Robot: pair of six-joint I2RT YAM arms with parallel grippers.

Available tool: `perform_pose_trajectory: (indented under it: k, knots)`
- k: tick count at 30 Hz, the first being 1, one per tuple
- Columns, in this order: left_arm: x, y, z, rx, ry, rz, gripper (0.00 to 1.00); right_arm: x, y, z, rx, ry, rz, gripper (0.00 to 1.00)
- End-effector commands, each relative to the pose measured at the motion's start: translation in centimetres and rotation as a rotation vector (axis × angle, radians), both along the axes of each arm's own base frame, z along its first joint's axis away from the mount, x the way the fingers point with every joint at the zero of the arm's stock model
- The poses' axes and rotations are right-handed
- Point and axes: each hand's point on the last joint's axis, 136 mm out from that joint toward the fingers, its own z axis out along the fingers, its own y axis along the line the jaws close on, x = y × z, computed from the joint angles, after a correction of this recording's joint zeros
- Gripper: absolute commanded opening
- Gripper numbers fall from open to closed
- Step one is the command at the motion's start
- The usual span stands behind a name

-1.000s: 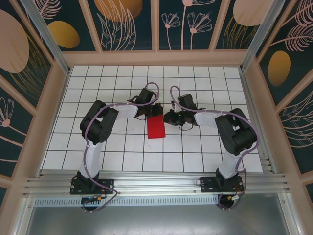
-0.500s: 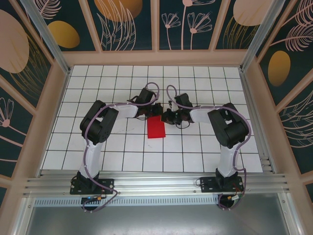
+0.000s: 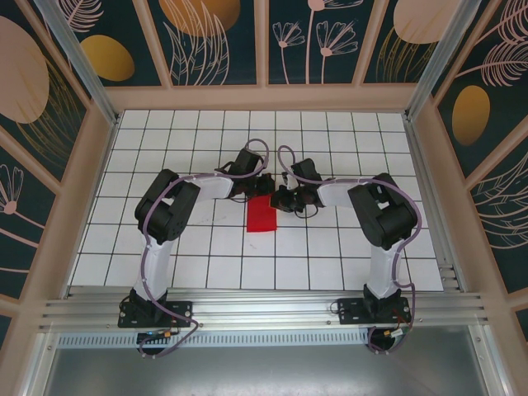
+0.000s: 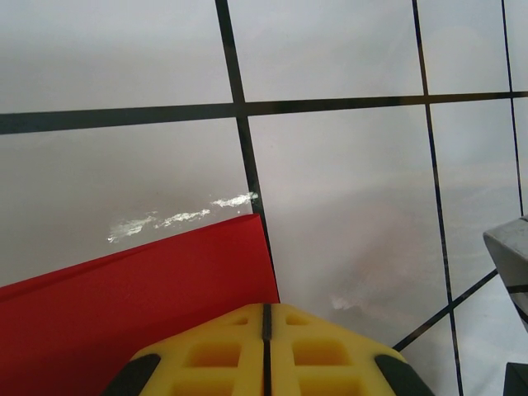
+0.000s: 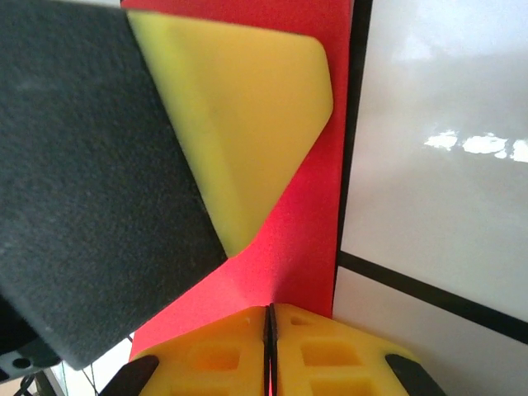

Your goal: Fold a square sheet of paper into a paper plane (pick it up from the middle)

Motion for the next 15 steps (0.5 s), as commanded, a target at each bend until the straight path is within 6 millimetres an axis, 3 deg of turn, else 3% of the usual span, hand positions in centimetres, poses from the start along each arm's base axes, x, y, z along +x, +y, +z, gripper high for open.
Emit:
perform_pose_trajectory:
  k: [1,15]
  knots:
    - [-0.4,2.9,-3.8,0.137,0.071,0.081,0.09,-3.7,-0.1,-1.6,-0.040,0.119,0.039,0.11]
    - [-0.1,3.4,-4.0,0.160,0.065,0.102,0.09,-10.9,-0.9,-3.0,-0.078,0.233,0.069,0.11]
